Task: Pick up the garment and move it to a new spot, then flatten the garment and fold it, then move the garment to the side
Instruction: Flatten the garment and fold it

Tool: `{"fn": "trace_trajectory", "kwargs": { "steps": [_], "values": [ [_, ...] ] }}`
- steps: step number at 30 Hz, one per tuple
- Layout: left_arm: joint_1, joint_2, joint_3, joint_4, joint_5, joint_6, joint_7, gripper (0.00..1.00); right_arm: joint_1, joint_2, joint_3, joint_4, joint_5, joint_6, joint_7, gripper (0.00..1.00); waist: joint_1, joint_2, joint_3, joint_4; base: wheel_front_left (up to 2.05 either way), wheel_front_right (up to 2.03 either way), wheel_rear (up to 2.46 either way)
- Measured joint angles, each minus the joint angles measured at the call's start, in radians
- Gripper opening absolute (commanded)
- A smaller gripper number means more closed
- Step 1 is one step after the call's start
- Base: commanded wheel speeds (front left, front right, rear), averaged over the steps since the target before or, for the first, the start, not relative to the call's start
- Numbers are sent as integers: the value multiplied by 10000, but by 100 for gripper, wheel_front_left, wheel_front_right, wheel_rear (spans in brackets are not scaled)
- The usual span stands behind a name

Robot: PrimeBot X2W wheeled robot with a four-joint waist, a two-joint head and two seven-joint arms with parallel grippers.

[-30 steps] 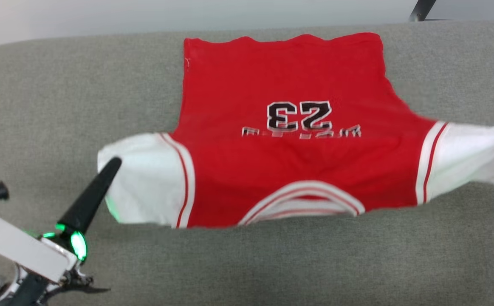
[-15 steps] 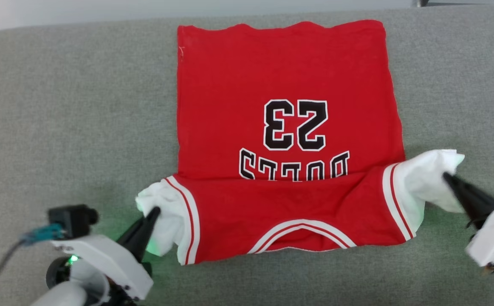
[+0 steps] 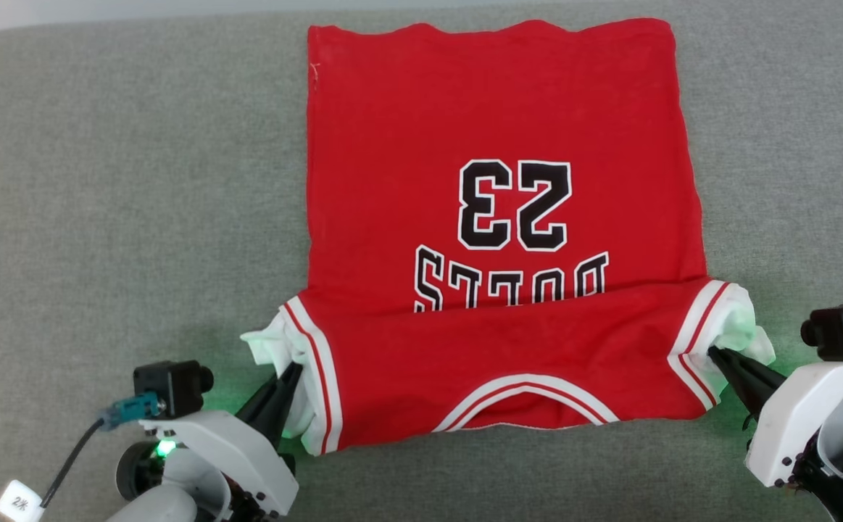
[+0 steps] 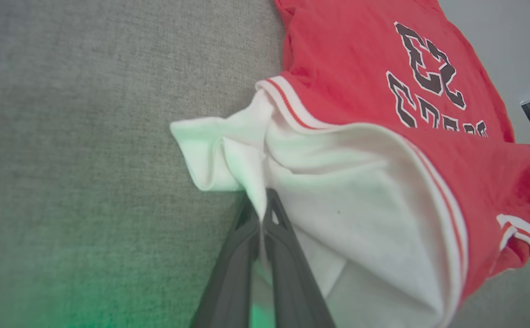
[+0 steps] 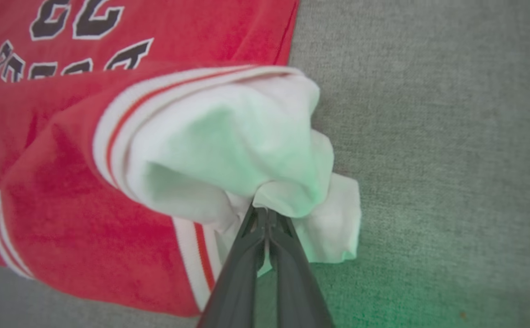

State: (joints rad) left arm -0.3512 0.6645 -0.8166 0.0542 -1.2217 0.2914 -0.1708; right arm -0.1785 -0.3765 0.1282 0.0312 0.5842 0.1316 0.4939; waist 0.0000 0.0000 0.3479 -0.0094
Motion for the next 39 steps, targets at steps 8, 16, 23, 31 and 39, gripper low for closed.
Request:
{"fn": "trace_trajectory", "kwargs": {
  "steps": [8,16,23,31,39],
  "values": [
    [-68,-199,-15,236,25,-67,-115,0,-403,-293,556,805,-228,25,-558,0,0,0,83,69,0,0,0],
    [-65,-380,-67,366,40,-115,-234,0,-506,-602,709,639,-186,27,-924,100,0,0,-73,134,0,0,0],
    [-45,-479,-94,163,75,-107,-286,0,-658,-1129,-410,-821,-90,0,-150,100,0,0,-127,359,0,0,0],
    [-340,-631,-213,-169,305,-163,-217,0,-2806,-1384,-1461,-1315,150,-2,1716,100,0,0,180,837,0,0,0],
    [-953,-771,-221,-510,610,-307,-221,0,-6578,-1417,-936,1547,-656,-2,3432,100,0,0,1001,1333,0,0,0]
  ]
}}
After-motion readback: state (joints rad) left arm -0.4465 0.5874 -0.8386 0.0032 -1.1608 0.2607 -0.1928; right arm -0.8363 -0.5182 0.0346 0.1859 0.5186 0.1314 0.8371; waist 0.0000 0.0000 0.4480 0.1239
